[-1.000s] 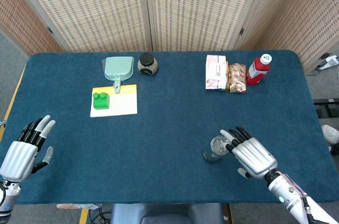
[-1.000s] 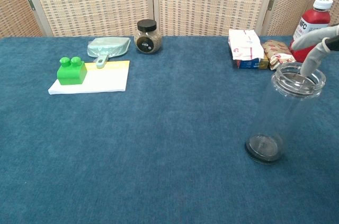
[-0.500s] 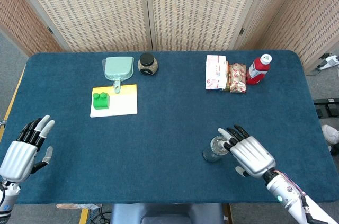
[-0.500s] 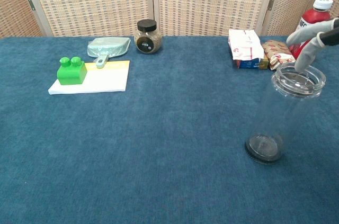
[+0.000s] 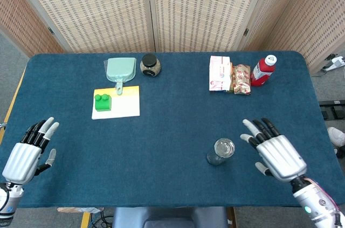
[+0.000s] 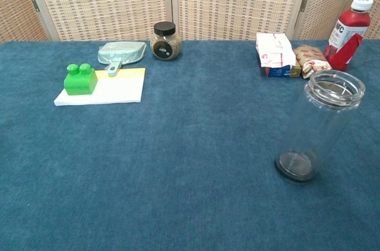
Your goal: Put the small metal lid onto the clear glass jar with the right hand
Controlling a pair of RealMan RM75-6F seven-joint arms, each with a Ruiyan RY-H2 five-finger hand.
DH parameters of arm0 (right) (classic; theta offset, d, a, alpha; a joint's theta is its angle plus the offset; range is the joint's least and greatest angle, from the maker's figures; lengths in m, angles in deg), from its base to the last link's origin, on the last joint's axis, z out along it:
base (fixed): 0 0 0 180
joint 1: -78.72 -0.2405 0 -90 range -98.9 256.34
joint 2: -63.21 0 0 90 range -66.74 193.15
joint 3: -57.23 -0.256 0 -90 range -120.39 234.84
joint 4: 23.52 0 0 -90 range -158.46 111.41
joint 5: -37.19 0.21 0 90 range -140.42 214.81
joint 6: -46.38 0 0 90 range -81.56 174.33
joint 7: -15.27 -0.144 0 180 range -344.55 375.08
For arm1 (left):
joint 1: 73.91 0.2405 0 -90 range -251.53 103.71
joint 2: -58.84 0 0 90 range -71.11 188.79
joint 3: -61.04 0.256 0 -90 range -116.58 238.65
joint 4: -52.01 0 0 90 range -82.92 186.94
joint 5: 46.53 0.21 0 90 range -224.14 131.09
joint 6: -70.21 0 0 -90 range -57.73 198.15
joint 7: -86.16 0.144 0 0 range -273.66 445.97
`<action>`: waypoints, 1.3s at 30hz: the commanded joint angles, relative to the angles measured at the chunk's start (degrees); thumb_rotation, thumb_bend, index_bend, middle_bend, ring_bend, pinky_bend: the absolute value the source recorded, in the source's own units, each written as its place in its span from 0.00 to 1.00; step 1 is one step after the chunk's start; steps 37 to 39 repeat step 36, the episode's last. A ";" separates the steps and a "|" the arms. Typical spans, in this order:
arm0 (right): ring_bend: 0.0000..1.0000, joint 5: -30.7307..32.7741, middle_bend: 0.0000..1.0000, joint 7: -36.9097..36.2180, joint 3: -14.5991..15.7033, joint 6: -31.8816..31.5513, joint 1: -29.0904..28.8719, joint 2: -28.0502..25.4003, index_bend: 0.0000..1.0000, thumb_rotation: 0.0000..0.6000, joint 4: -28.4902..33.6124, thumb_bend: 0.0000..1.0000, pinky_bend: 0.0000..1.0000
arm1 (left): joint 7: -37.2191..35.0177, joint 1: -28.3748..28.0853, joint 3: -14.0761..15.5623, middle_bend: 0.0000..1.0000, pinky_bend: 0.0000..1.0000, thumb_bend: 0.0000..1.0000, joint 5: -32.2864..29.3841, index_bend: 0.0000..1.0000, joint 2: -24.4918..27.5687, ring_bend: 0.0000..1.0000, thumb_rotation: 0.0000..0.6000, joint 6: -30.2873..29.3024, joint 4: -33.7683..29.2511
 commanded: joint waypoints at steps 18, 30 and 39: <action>0.00 -0.47 0.00 -11.31 -0.86 -21.65 15.76 20.60 0.00 1.00 -34.13 0.24 0.00 | -0.04 -1.02 -0.01 0.00 0.10 0.49 -1.27 0.00 -0.65 0.00 1.00 2.55 0.68; 0.00 -1.96 0.00 -14.74 -1.90 -24.48 18.14 25.37 0.00 1.00 -40.69 0.24 0.00 | -0.90 -0.87 0.24 0.00 0.10 0.50 -0.78 0.00 -0.20 0.00 1.00 1.82 0.53; 0.00 -2.16 0.00 -13.52 -2.33 -24.13 18.35 25.61 0.00 1.00 -40.21 0.24 0.00 | -1.39 -0.73 0.39 0.00 0.10 0.50 -0.81 0.00 0.01 0.00 1.00 1.72 0.43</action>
